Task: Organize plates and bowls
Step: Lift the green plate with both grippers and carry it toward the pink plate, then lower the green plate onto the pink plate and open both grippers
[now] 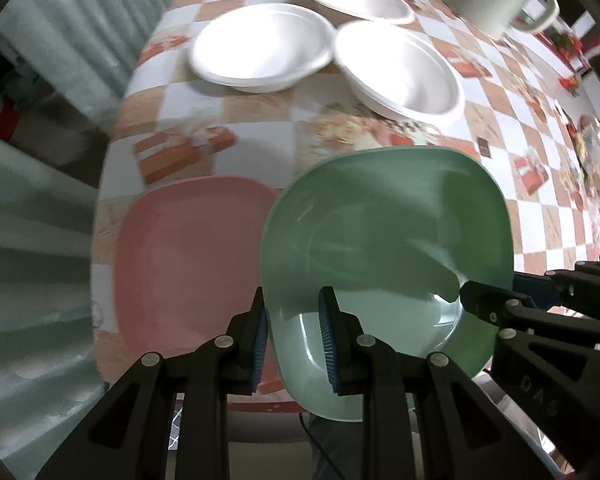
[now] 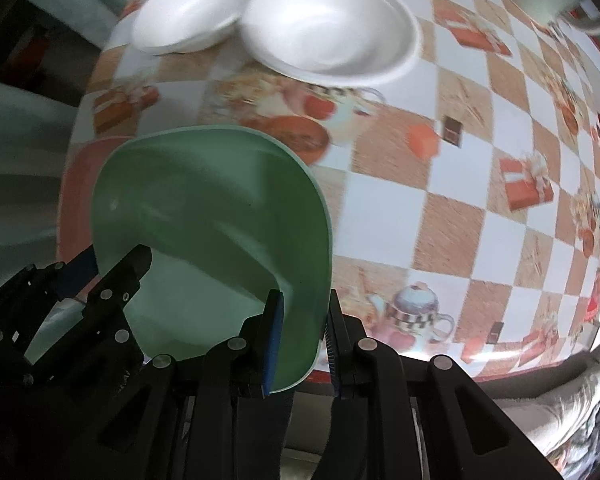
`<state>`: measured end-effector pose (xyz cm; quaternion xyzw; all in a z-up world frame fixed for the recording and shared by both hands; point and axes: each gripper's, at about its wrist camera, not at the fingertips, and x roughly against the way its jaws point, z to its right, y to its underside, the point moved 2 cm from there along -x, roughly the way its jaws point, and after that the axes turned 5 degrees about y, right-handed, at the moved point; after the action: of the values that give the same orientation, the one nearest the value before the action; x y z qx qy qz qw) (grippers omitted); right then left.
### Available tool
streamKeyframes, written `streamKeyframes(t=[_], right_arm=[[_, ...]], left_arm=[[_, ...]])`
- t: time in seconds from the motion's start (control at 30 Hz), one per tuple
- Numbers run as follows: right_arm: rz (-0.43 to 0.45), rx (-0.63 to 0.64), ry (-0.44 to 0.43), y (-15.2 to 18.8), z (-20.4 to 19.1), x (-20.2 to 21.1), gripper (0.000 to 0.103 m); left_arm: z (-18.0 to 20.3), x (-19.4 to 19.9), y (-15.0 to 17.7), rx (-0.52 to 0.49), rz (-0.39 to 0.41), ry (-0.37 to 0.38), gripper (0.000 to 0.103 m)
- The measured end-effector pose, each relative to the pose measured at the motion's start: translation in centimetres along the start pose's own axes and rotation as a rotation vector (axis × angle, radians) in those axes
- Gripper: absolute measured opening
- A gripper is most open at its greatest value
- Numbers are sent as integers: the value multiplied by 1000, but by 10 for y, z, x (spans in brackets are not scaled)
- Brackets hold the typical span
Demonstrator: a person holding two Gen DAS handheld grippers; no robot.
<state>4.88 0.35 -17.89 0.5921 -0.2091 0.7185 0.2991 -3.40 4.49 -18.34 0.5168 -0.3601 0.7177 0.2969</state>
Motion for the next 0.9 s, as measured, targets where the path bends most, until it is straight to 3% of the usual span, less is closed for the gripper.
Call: streamKeyframes(t=[0.47, 0.77, 0.87, 0.9], right_arm=[[-6, 142, -42, -27, -94, 5, 22], [-43, 163, -46, -46, -120, -12, 22], [-49, 158, -53, -49, -125, -18, 22], [-47, 159, -59, -48, -124, -18, 22]], left_arm=[[-75, 16, -12, 107, 34, -95, 26], [-95, 5, -17, 117, 15, -104, 26], [-95, 2, -18, 117, 13, -101, 30], [-95, 2, -18, 121, 16, -90, 37]])
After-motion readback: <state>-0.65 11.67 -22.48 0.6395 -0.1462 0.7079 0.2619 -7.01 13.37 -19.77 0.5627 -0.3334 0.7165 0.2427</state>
